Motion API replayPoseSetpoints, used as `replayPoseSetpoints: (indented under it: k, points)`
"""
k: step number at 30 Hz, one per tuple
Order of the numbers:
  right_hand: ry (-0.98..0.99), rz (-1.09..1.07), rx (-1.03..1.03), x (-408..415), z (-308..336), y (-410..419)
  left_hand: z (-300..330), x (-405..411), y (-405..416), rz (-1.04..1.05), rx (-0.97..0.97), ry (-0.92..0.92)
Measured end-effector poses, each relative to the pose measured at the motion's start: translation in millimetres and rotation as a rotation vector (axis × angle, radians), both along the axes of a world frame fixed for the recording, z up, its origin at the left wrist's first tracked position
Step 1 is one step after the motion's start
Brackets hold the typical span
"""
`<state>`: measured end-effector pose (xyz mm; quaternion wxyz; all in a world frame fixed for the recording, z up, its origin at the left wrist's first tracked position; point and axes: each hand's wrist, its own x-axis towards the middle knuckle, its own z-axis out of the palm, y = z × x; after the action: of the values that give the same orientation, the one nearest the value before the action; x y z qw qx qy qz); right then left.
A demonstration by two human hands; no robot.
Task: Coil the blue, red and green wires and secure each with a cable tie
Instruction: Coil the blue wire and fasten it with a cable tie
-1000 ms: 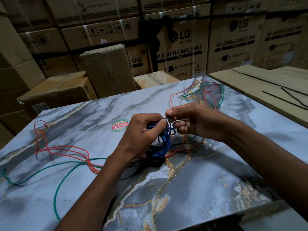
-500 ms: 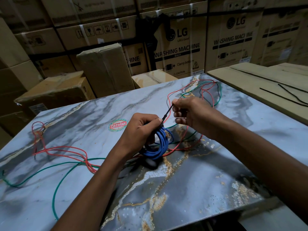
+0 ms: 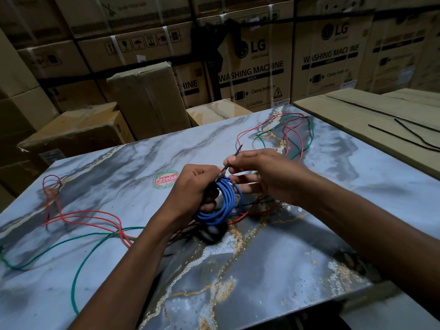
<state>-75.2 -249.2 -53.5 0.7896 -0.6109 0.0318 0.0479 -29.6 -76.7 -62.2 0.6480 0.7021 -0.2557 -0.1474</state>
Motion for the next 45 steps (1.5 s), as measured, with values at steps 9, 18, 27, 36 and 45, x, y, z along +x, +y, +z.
replayPoseSetpoints:
  k: [9, 18, 27, 36, 45]
  points:
    - [-0.118, -0.194, -0.335, -5.7, 2.0, 3.5, -1.4, -8.5, -14.5, 0.163, 0.064, -0.062]
    - [0.003, -0.014, -0.031, -10.1, 10.2, 5.4, 3.3, -9.9, -10.4, 0.265, 0.013, -0.084]
    - [-0.233, -0.234, -0.263, -8.6, 13.1, 1.8, -1.5, -0.9, -9.0, 0.261, 0.144, -0.041]
    - [-0.208, -0.094, -0.105, -6.1, 8.5, -3.2, -11.1, 5.1, -7.2, 0.265, 0.137, -0.051]
    - [-0.139, -0.027, -0.358, -12.0, 1.6, 9.7, -13.9, 5.4, -6.7, 0.317, 0.139, -0.155]
